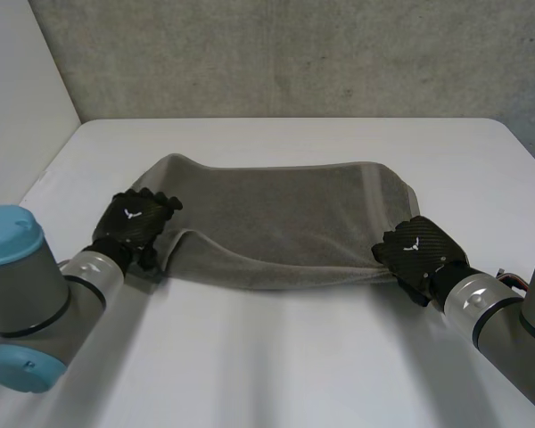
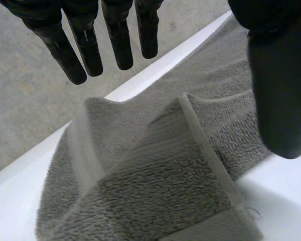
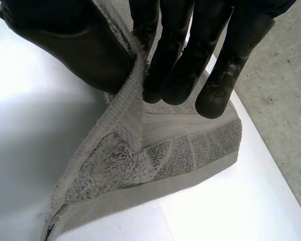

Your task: Fold the towel.

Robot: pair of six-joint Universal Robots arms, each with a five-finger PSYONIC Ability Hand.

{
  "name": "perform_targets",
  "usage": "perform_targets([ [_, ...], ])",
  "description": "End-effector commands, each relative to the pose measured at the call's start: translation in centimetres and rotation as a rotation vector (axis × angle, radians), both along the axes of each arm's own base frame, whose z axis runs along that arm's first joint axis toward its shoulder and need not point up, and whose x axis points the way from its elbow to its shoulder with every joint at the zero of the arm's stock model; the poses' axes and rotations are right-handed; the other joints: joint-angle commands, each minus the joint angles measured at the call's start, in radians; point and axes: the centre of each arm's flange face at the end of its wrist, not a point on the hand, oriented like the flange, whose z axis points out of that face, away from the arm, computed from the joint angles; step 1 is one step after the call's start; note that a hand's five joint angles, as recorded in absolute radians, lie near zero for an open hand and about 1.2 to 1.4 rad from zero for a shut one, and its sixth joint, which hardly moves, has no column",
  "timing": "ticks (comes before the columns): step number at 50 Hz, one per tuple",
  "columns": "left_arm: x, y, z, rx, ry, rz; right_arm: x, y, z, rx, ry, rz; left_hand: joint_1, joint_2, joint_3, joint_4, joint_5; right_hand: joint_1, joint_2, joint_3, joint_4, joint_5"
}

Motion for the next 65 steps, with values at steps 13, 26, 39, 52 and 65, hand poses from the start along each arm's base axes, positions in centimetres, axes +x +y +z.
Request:
perform_targets([
  [13,-0.1,-1.8,-3.8,0.070,-0.038,0.128,0.0,0.1,-0.9,0.030,0.010,0.002,0.027,0.024,0.042,0.028,-0.125,0.060,0.063,0.060,0.058,0.037],
  [26,0.1,-2.9,-3.8,0.021,-0.042,0.174,0.0,0.1,-0.9,0.030,0.010,0.002,0.053,0.051,0.068,0.054,-0.099,0.060,0.063,0.060,0.058,0.037],
  [39,0.3,-3.8,-4.4,0.016,-0.044,0.198,0.0,0.1,-1.0,0.033,0.011,0.002,0.238,0.236,0.253,0.239,0.086,0.060,0.063,0.060,0.058,0.037],
  [52,1.1,-4.6,-2.2,-0.055,-0.016,0.227,0.0,0.0,-1.1,0.034,0.015,0.002,0.291,0.288,0.306,0.292,0.139,0.060,0.063,0.060,0.058,0.037],
  [65,1.8,-5.2,-2.0,-0.078,-0.007,0.249,0.0,0.1,-1.1,0.036,0.015,0.002,0.329,0.326,0.344,0.330,0.177,0.060,0.063,0.060,0.058,0.037],
])
